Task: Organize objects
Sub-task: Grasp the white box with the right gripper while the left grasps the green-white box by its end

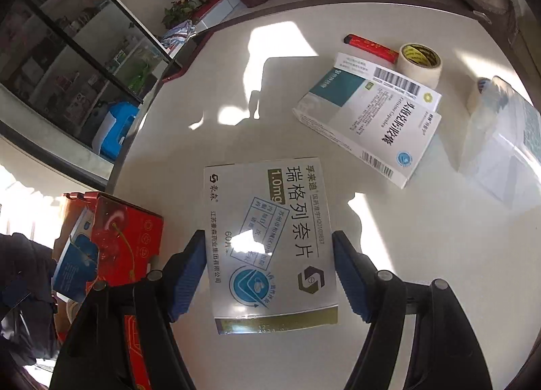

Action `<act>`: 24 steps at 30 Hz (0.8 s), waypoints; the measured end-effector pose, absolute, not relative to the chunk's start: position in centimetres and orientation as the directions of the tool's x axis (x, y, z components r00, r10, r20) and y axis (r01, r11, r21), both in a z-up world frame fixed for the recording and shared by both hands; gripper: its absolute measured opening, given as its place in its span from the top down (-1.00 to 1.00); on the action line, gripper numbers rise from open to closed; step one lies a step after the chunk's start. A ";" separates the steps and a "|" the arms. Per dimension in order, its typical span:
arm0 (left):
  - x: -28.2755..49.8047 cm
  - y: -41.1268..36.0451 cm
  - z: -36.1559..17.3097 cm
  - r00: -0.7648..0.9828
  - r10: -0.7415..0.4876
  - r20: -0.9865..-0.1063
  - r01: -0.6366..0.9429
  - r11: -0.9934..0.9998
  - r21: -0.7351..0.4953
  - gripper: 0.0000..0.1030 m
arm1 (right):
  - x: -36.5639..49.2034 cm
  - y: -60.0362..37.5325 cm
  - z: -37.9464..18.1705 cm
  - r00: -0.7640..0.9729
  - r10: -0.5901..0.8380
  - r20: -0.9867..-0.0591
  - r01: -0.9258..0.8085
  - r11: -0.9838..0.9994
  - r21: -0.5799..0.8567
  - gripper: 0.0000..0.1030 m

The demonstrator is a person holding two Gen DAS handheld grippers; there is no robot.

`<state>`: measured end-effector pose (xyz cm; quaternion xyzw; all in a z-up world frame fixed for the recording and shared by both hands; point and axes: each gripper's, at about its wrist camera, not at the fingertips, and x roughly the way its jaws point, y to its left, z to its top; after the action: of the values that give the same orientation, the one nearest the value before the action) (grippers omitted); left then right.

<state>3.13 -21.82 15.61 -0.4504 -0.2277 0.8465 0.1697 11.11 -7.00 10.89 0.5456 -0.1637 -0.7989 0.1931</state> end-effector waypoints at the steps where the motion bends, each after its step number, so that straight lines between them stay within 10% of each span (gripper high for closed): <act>1: 2.0 -20.7 15.7 -0.515 0.522 -0.680 -0.097 -0.824 -0.559 -0.99 | 12.4 -4.7 11.1 -0.346 -0.514 -0.785 0.092 -0.851 0.517 -0.41; 10: -12.9 -10.0 8.7 -0.345 0.712 -0.611 0.072 -0.629 -0.774 -0.99 | 23.3 8.0 11.4 -0.484 -0.595 -0.642 -0.095 -0.694 0.714 -0.41; 24: -19.4 -6.6 1.8 -0.370 0.620 -0.692 0.262 -0.645 -0.718 -0.75 | 26.6 12.6 11.1 -0.575 -0.635 -0.516 -0.102 -0.570 0.815 -0.42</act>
<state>-19.39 -6.55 1.76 -0.5474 -0.4027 0.7231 0.1237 26.64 12.61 11.14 0.4281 -0.4307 -0.7757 0.1718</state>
